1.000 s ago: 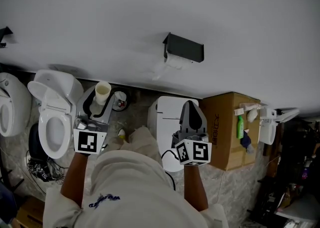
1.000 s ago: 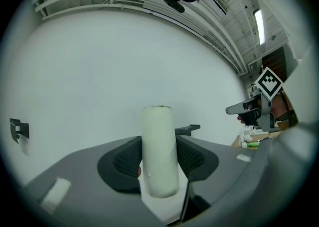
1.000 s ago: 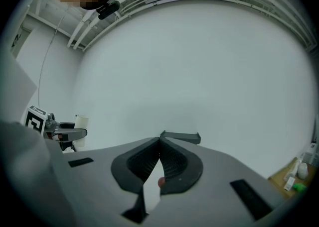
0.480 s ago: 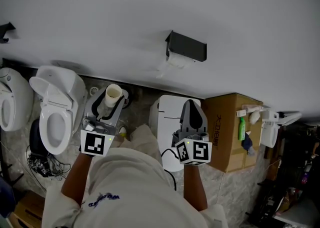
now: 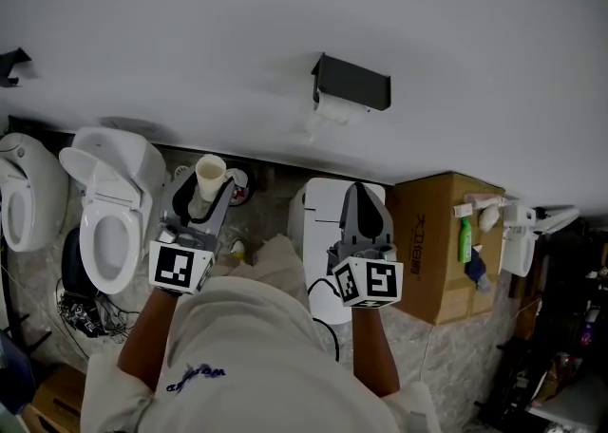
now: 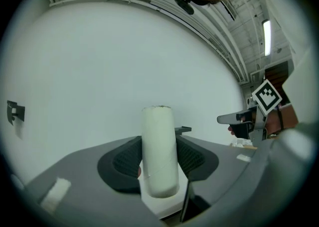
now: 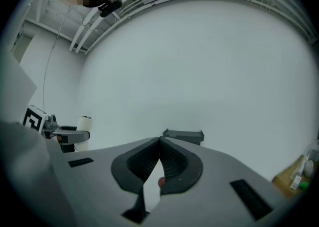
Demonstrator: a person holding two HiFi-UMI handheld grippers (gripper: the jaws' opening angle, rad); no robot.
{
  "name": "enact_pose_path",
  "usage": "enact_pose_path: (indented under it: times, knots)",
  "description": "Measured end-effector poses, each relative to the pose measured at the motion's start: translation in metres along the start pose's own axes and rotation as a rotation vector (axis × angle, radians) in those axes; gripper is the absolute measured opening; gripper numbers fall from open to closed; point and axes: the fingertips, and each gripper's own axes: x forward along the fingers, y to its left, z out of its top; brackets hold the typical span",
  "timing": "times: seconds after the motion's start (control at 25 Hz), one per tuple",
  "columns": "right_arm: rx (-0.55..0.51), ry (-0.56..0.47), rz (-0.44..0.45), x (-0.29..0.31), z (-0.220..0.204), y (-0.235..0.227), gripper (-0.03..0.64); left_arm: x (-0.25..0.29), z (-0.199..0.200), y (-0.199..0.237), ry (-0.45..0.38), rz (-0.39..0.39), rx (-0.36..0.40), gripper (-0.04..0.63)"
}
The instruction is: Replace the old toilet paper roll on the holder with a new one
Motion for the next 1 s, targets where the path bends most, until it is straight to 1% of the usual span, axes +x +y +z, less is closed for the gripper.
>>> enact_pose_path:
  times: [0.08, 0.2, 0.44, 0.88, 0.96, 1.0]
  knots:
    - [-0.001, -0.002, 0.010, 0.001, 0.000, 0.002, 0.003, -0.003, 0.002, -0.002, -0.003, -0.004, -0.015, 0.202]
    - [0.003, -0.011, 0.021, 0.004, 0.000, 0.007, 0.003, -0.009, 0.003, -0.002, -0.001, 0.000, -0.009, 0.202]
    - [-0.032, 0.012, 0.063, 0.009, -0.004, 0.025, 0.003, -0.023, -0.009, -0.003, 0.033, -0.015, -0.010, 0.203]
    - [-0.070, 0.099, 0.080, 0.001, -0.020, 0.033, 0.003, -0.038, -0.035, -0.006, 0.085, -0.029, -0.069, 0.204]
    - [-0.073, 0.119, 0.084, 0.003, -0.025, 0.031, 0.003, -0.036, -0.046, 0.002, 0.098, -0.014, -0.068, 0.204]
    - [-0.087, 0.124, 0.098, 0.009, -0.025, 0.031, 0.003, -0.033, -0.053, 0.013, 0.100, 0.015, -0.069, 0.203]
